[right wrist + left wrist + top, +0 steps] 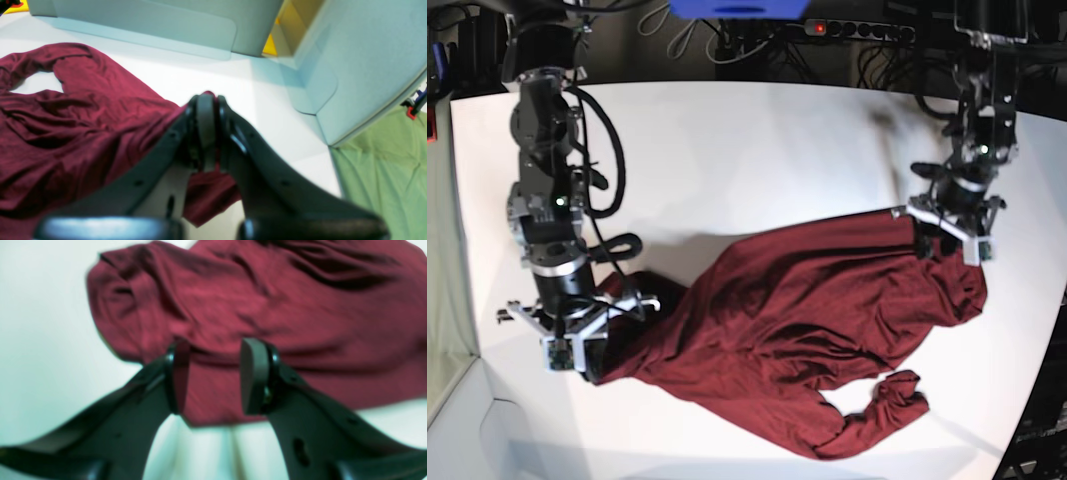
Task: Layout the t-shirt on the table in an organized manner, then fold the t-shirt properly
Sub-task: 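Grasp the shirt edge with both grippers and pull it apart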
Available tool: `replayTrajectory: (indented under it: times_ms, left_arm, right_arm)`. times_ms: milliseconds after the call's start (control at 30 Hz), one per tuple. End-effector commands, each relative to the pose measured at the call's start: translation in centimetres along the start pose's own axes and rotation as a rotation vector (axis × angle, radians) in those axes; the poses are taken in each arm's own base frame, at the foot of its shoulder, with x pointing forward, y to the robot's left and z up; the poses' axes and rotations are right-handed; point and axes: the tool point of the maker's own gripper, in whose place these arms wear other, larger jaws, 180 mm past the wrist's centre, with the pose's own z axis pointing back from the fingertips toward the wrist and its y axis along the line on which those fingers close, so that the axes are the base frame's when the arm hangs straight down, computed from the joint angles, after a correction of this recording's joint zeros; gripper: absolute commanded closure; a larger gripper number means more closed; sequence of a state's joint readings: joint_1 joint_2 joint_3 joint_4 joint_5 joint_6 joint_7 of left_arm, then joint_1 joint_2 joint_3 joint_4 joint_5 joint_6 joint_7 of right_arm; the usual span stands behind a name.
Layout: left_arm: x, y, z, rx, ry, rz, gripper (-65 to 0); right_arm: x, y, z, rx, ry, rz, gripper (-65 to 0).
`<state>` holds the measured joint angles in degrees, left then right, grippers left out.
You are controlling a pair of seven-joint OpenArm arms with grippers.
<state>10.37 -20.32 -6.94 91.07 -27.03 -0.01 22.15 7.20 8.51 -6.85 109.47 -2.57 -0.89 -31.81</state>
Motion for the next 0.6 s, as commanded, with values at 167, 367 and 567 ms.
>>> replayTrajectory:
  times_ms: [167,367,567]
  left_arm:
    - [-2.5,0.6,1.3,0.041,0.022,0.061,-25.1]
    - [-3.9,1.8,0.3,0.084,0.055,0.106,-25.1]
    - [-5.2,2.4,-1.9,0.107,0.096,0.147,-25.1]
  right_arm:
    - [1.8,0.4,0.1,-0.002,-0.064,-0.031,0.0]
    - [1.3,0.4,0.3,-0.001,-0.052,-0.031,0.0]
    - [0.4,0.7,0.6,0.004,-0.029,-0.031,0.0]
